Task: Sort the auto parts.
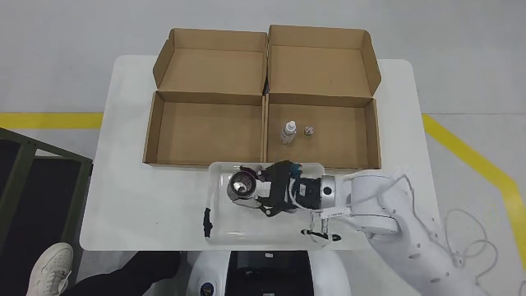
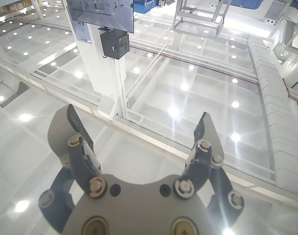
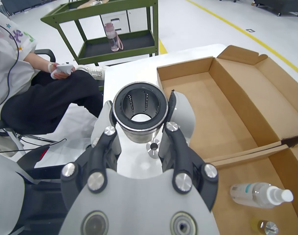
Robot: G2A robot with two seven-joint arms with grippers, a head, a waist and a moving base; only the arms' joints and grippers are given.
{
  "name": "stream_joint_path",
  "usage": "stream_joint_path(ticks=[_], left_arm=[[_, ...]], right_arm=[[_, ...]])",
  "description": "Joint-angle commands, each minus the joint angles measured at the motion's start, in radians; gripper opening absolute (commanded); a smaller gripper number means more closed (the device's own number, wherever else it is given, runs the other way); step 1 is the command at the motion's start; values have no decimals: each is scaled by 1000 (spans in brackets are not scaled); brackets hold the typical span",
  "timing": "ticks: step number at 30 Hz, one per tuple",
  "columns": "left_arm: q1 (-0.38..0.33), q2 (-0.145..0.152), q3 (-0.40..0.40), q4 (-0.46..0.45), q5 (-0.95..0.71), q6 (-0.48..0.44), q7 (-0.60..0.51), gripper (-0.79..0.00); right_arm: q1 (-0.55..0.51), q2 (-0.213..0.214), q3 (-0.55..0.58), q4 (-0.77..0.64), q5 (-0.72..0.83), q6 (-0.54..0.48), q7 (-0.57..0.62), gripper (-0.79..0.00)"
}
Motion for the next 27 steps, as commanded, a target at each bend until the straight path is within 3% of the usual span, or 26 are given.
stream_joint_path(ticks=[1,15,27], left_arm=[[0,0,0,0,0,0,0,0],[0,0,0,0,0,0,0,0],[0,0,0,0,0,0,0,0]], right_arm=[[1,-1,3,-4,12,5,-11,-785],[82,-13,37,-8,95,41,-68,-785],[61,-9,58,-10,80,16,-53,-785]])
